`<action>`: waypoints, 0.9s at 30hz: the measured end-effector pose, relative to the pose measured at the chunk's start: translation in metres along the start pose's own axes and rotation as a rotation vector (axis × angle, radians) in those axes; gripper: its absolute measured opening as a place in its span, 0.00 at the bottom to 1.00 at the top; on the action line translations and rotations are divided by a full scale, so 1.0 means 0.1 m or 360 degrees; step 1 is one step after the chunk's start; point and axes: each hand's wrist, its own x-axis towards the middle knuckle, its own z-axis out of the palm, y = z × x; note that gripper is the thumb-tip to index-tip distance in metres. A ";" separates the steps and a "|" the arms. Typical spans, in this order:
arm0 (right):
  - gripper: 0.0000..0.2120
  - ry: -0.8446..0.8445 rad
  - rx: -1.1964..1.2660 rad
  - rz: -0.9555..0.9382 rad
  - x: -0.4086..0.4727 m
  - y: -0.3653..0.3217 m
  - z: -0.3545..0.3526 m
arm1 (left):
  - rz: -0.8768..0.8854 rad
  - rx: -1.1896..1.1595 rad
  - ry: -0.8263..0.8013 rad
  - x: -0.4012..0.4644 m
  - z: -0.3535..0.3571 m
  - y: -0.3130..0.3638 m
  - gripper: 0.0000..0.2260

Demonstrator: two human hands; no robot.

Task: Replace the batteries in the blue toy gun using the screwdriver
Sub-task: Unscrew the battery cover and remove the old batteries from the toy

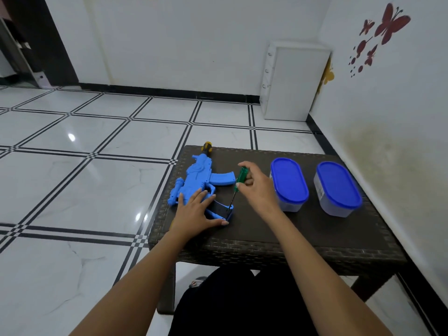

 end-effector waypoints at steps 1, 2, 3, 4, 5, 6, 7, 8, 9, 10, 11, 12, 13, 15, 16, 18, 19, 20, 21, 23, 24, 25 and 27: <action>0.22 0.0000 -0.0014 -0.0011 0.00 -0.01 0.00 | 0.0001 -0.0002 0.0004 0.00 0.00 0.00 0.60; 0.23 -0.0012 -0.0041 -0.0027 0.01 -0.02 0.00 | 0.0003 0.0000 0.0011 0.00 0.00 0.00 0.61; 0.23 -0.0038 -0.0078 -0.0043 0.01 -0.03 0.00 | 0.0002 0.0003 0.0013 0.00 0.00 0.00 0.61; 0.22 -0.0064 -0.0112 -0.0054 0.01 -0.03 0.00 | 0.0002 0.0003 0.0010 -0.01 0.00 0.00 0.62; 0.22 -0.0079 -0.0127 -0.0058 0.00 -0.03 0.02 | 0.0001 -0.0002 0.0007 -0.01 0.00 0.00 0.62; 0.22 -0.0083 -0.0123 -0.0056 0.00 -0.02 0.03 | 0.0002 -0.0010 0.0004 -0.01 -0.01 0.01 0.62; 0.22 -0.0081 -0.0112 -0.0048 -0.01 -0.01 0.04 | 0.0001 -0.0015 0.0000 -0.01 -0.01 0.01 0.62; 0.22 -0.0071 -0.0101 -0.0040 -0.02 -0.01 0.04 | 0.0001 -0.0017 -0.0001 -0.02 -0.01 0.01 0.61; 0.22 -0.0058 -0.0088 -0.0034 -0.02 -0.02 0.03 | 0.0001 -0.0012 0.0000 -0.02 -0.02 0.01 0.61; 0.22 -0.0043 -0.0068 -0.0033 -0.01 -0.03 0.02 | 0.0003 -0.0002 0.0000 -0.02 -0.02 0.01 0.61; 0.22 -0.0030 -0.0048 -0.0032 0.00 -0.04 0.01 | 0.0005 0.0006 -0.0002 -0.02 -0.01 0.01 0.61; 0.22 -0.0026 -0.0034 -0.0029 0.01 -0.05 0.00 | 0.0003 0.0011 -0.0006 -0.02 0.00 0.00 0.62; 0.22 -0.0030 -0.0036 -0.0027 0.02 -0.06 0.00 | 0.0000 0.0013 -0.0002 -0.01 0.01 0.00 0.63; 0.22 -0.0055 -0.0089 -0.0037 0.03 -0.07 0.02 | -0.0001 -0.0001 0.0023 0.01 0.02 -0.01 0.63; 0.22 -0.0066 -0.0117 -0.0032 0.03 -0.08 0.04 | 0.0002 -0.0007 0.0021 0.01 0.02 -0.01 0.64; 0.22 -0.0061 -0.0141 -0.0013 0.03 -0.07 0.07 | 0.0007 -0.0003 0.0016 0.01 0.02 -0.01 0.64; 0.22 -0.0055 -0.0141 -0.0012 0.03 -0.07 0.08 | 0.0005 -0.0001 0.0020 0.01 0.02 -0.01 0.64; 0.21 -0.0054 -0.0151 -0.0018 0.02 -0.07 0.08 | 0.0007 -0.0001 0.0020 0.00 0.02 -0.01 0.63; 0.21 -0.0055 -0.0174 -0.0036 0.02 -0.07 0.08 | 0.0013 -0.0002 0.0022 0.01 0.03 -0.02 0.63; 0.22 -0.0049 -0.0257 -0.0113 -0.01 -0.07 0.09 | 0.0022 -0.0006 0.0035 0.02 0.04 -0.02 0.62; 0.22 -0.0039 -0.0324 -0.0163 -0.03 -0.07 0.10 | 0.0022 -0.0007 0.0040 0.02 0.04 -0.03 0.62; 0.21 -0.0020 -0.0397 -0.0208 -0.06 -0.06 0.11 | 0.0021 -0.0006 0.0041 0.03 0.05 -0.03 0.62; 0.20 0.0088 -0.0506 -0.0271 -0.11 -0.07 0.13 | 0.0020 -0.0003 0.0043 0.02 0.05 -0.03 0.62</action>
